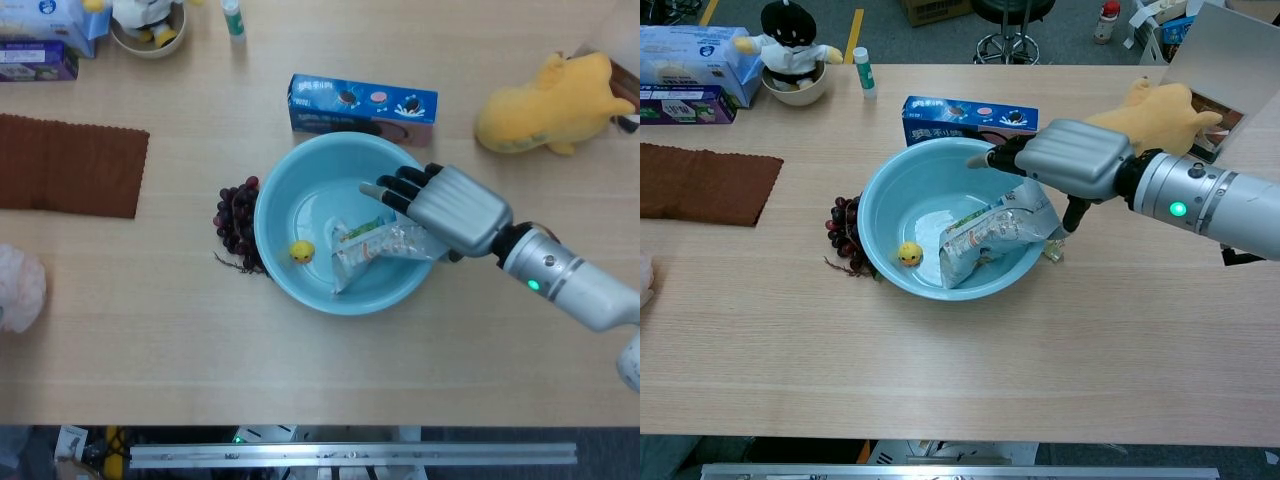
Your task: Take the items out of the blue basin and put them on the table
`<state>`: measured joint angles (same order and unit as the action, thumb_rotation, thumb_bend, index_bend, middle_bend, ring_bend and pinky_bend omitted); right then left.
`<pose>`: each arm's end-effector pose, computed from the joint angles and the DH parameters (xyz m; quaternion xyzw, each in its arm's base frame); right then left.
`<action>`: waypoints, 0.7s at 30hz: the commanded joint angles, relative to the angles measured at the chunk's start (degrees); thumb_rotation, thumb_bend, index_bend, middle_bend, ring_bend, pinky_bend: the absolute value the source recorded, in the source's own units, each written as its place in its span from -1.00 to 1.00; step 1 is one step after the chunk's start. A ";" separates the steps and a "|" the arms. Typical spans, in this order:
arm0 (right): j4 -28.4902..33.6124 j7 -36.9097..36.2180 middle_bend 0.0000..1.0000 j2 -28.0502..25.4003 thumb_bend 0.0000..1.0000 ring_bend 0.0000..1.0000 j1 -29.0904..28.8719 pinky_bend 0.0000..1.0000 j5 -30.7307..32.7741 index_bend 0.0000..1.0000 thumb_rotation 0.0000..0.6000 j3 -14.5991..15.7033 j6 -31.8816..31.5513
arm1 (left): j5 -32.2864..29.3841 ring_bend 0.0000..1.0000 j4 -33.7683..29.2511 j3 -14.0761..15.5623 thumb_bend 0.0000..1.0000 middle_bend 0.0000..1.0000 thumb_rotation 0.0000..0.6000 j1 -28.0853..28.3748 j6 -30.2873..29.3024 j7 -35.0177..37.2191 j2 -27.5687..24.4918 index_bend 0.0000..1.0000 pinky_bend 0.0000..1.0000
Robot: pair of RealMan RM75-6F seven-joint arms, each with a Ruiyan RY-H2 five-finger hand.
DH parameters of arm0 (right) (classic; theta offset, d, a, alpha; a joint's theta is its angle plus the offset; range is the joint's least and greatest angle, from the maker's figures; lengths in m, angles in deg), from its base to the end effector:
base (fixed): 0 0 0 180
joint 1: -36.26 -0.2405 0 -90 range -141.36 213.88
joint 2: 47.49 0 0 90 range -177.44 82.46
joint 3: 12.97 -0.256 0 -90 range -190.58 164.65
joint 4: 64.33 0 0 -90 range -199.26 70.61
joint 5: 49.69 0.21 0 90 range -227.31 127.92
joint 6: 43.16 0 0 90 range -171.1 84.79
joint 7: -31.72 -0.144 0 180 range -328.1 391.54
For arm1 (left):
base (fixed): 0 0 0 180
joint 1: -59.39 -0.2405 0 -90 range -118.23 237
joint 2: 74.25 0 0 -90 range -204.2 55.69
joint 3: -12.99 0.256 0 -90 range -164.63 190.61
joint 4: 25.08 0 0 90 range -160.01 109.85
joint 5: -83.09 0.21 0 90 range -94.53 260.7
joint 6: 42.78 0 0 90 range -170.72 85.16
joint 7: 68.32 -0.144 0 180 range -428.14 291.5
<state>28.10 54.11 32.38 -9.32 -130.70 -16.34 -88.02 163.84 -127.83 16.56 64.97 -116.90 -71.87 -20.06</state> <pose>-0.1312 -0.3032 -0.0153 0.8809 -0.2169 0.2947 0.3002 -0.3171 0.1525 0.1630 -0.6291 -0.4728 -0.2658 0.5568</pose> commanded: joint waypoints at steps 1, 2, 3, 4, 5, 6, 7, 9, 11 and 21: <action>-0.34 1.39 -0.64 1.12 -0.97 -0.65 -0.85 -0.25 1.49 -0.82 1.00 -0.47 0.93 | -0.22 -0.53 0.40 0.02 -0.46 -0.50 1.00 -0.12 0.11 0.40 0.09 -0.62 -0.33; -0.31 1.84 -0.64 1.36 -0.97 -0.65 -1.09 -0.25 1.95 -0.82 1.00 -0.51 1.25 | -0.30 -0.53 0.55 0.01 -0.46 -0.50 1.00 -0.16 0.13 0.56 0.11 -0.62 -0.33; -0.21 2.17 -0.64 1.62 -0.97 -0.65 -1.29 -0.25 2.39 -0.82 1.00 -0.54 1.49 | -0.35 -0.53 0.71 -0.02 -0.46 -0.50 1.00 -0.19 0.11 0.72 0.14 -0.62 -0.33; -0.07 2.65 -0.64 1.96 -0.97 -0.65 -1.52 -0.25 2.91 -0.82 1.00 -0.57 1.71 | -0.37 -0.53 0.91 -0.05 -0.46 -0.50 1.00 -0.24 0.07 0.94 0.20 -0.62 -0.33; -0.02 3.07 -0.64 2.24 -0.97 -0.65 -1.71 -0.25 3.27 -0.82 1.00 -0.58 1.86 | -0.42 -0.53 1.06 -0.03 -0.46 -0.50 1.00 -0.28 0.12 1.08 0.27 -0.62 -0.33; 0.04 3.42 -0.63 2.54 -0.97 -0.65 -1.89 -0.25 3.67 -0.82 1.00 -0.63 1.99 | -0.44 -0.53 1.20 -0.05 -0.46 -0.50 1.00 -0.28 0.15 1.19 0.30 -0.62 -0.33; 0.12 3.80 -0.63 3.01 -0.97 -0.65 -2.14 -0.25 4.27 -0.82 1.00 -0.73 2.16 | -0.44 -0.53 1.31 -0.09 -0.46 -0.50 1.00 -0.25 0.21 1.30 0.32 -0.62 -0.33; 0.10 4.51 -0.62 3.71 -0.97 -0.65 -2.52 -0.25 5.02 -0.82 1.00 -0.83 2.32 | -0.36 -0.53 1.41 -0.11 -0.46 -0.50 1.00 -0.21 0.30 1.43 0.38 -0.62 -0.33; -0.18 5.67 -0.61 4.54 -0.97 -0.65 -3.05 -0.25 6.00 -0.82 1.00 -0.89 2.58 | -0.31 -0.53 1.60 -0.12 -0.46 -0.50 1.00 -0.21 0.36 1.62 0.45 -0.62 -0.33; -3.09 11.12 -0.50 9.85 -0.80 -0.63 -6.10 -0.19 13.04 -0.79 1.00 -2.01 3.34 | -0.26 -0.53 1.81 -0.23 -0.46 -0.50 1.00 -0.31 0.27 1.93 0.37 -0.62 -0.33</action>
<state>25.56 64.41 41.45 -14.82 -118.55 -18.06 -84.72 163.57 -126.02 16.33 64.66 -116.63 -69.94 -19.69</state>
